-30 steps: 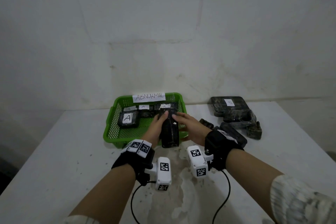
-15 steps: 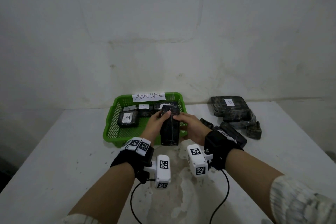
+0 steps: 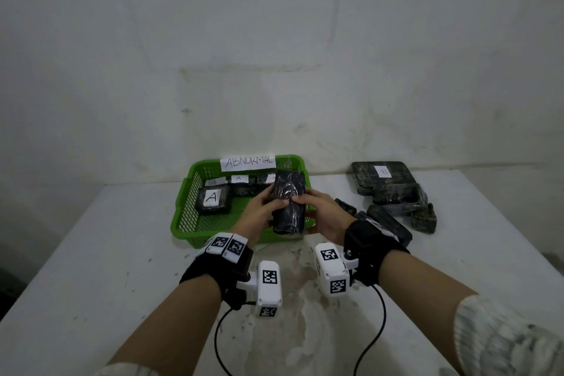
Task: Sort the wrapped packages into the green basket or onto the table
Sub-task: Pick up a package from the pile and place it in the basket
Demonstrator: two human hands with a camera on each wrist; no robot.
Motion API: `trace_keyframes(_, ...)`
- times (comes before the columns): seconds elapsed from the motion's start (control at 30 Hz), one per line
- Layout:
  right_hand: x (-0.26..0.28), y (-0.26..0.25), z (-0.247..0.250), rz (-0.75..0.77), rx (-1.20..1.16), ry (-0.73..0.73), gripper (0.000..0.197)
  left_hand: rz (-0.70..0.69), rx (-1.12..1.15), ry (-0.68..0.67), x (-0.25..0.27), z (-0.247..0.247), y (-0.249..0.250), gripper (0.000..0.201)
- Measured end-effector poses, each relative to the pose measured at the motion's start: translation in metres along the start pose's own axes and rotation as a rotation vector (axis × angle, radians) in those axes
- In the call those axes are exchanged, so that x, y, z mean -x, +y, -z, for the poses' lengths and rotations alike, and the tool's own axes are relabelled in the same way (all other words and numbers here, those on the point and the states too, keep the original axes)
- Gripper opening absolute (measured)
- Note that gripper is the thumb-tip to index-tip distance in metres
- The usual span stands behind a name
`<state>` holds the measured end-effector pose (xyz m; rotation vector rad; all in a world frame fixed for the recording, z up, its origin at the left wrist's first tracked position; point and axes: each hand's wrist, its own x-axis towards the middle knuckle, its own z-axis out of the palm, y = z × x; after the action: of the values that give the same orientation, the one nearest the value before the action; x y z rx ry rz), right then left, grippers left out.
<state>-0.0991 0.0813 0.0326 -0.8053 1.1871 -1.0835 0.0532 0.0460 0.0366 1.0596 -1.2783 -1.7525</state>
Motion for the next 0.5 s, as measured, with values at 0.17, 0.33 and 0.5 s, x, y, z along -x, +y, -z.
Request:
trace_keyframes(0.17, -0.0011, 0.0029, 0.0008, 0.003, -0.007, -0.045, 0.036, -0.028, 0.023, 0.013, -0.0004, 0.0012, -0.0009, 0.055)
trace_keyframes(0.33, -0.0063, 0.0024, 0.0002, 0.033, -0.024, -0.022, 0.037, -0.007, 0.07, -0.031, 0.0012, 0.0019, 0.0003, 0.045)
trace_keyframes(0.5, -0.0072, 0.0046, 0.0026, 0.019, -0.054, -0.084, 0.043, -0.027, 0.039, -0.039, 0.0033, -0.0001, 0.0027, 0.048)
